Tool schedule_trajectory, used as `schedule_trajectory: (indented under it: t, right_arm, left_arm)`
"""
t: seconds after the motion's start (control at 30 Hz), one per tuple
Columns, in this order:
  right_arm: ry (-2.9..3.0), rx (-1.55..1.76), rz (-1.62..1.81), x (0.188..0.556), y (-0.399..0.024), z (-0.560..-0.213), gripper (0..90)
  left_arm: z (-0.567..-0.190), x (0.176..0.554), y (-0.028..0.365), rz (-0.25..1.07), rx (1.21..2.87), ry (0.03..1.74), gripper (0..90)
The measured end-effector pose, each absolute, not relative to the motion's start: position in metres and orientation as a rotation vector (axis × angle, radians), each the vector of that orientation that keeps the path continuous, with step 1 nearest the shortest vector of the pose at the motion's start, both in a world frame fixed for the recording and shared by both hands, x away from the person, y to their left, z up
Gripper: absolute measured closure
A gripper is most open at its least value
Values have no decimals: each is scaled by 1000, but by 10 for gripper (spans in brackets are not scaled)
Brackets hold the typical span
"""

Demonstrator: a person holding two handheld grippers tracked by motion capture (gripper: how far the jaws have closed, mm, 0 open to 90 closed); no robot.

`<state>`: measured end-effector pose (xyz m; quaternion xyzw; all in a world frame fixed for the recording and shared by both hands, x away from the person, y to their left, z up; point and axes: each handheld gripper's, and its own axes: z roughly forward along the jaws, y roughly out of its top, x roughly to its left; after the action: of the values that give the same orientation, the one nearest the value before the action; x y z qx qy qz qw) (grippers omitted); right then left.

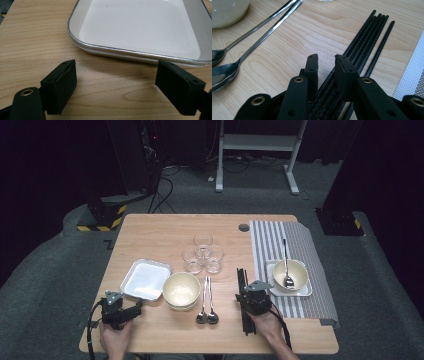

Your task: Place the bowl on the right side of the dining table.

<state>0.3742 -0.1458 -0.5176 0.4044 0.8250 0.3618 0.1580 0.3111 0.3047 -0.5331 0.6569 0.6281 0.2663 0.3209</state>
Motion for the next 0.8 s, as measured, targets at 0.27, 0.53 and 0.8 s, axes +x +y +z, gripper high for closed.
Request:
schedule_trajectory:
  t: [0.27, 0.53, 0.8]
  right_arm:
    - [2366, 1160, 1031, 375, -145, -517, 710]
    - [2383, 1150, 1011, 374, -141, -517, 711]
    - [2403, 1139, 986, 373, -137, -517, 721]
  left_arm:
    - [-533, 311, 305, 699, 1730, 1649, 176]
    - [-533, 311, 305, 697, 1725, 1649, 174]
    - [-533, 311, 305, 696, 1729, 1647, 175]
